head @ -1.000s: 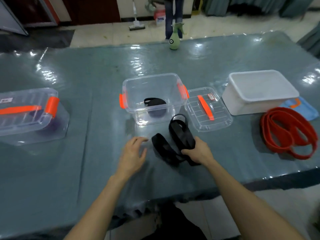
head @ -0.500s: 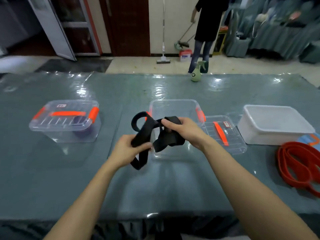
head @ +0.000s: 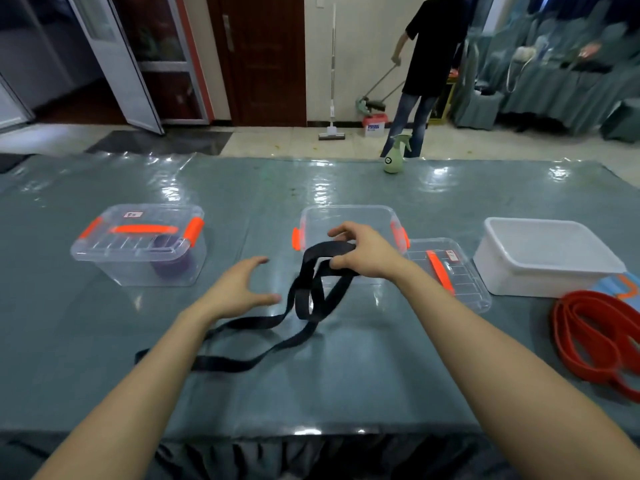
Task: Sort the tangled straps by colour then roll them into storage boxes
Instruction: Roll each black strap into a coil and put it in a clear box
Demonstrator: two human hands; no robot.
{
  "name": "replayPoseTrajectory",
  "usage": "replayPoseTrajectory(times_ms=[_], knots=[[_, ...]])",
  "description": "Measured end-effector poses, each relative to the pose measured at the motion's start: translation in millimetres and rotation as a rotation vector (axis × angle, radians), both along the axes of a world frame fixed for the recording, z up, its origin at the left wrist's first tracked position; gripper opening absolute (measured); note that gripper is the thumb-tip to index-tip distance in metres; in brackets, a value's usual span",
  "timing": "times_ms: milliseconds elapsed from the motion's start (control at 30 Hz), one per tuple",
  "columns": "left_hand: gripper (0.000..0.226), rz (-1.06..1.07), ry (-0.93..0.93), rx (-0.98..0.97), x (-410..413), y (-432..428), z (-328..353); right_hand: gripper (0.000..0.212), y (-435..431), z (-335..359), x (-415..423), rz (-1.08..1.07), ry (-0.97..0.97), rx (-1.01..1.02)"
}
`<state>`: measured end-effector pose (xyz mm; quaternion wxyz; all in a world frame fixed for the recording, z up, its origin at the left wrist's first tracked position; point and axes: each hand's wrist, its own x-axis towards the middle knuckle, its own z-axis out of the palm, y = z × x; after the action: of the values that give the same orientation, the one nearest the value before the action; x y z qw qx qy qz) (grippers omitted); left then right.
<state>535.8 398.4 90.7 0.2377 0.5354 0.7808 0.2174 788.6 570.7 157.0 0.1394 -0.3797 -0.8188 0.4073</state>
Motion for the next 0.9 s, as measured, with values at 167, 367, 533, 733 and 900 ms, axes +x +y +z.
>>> replayPoseTrajectory(times_ms=[167, 367, 533, 733, 900], knots=[[0.077, -0.073, -0.089, 0.164, 44, 43, 16, 0.053, -2, 23, -6, 0.012, 0.096, 0.113], [0.029, 0.013, -0.116, 0.377, 35, 71, 77, 0.042, 15, 71, -4, -0.073, 0.242, 0.145], [0.011, -0.059, 0.215, 0.488, 25, 75, 109, 0.035, 21, 95, -10, -0.145, 0.223, 0.247], [0.005, -0.023, 0.277, 0.457, 8, 67, 115, 0.043, 23, 101, -21, -0.255, 0.376, -0.068], [0.006, 0.103, 0.059, 0.414, -5, 52, 88, 0.046, 19, 108, -37, -0.223, 0.503, -0.227]])
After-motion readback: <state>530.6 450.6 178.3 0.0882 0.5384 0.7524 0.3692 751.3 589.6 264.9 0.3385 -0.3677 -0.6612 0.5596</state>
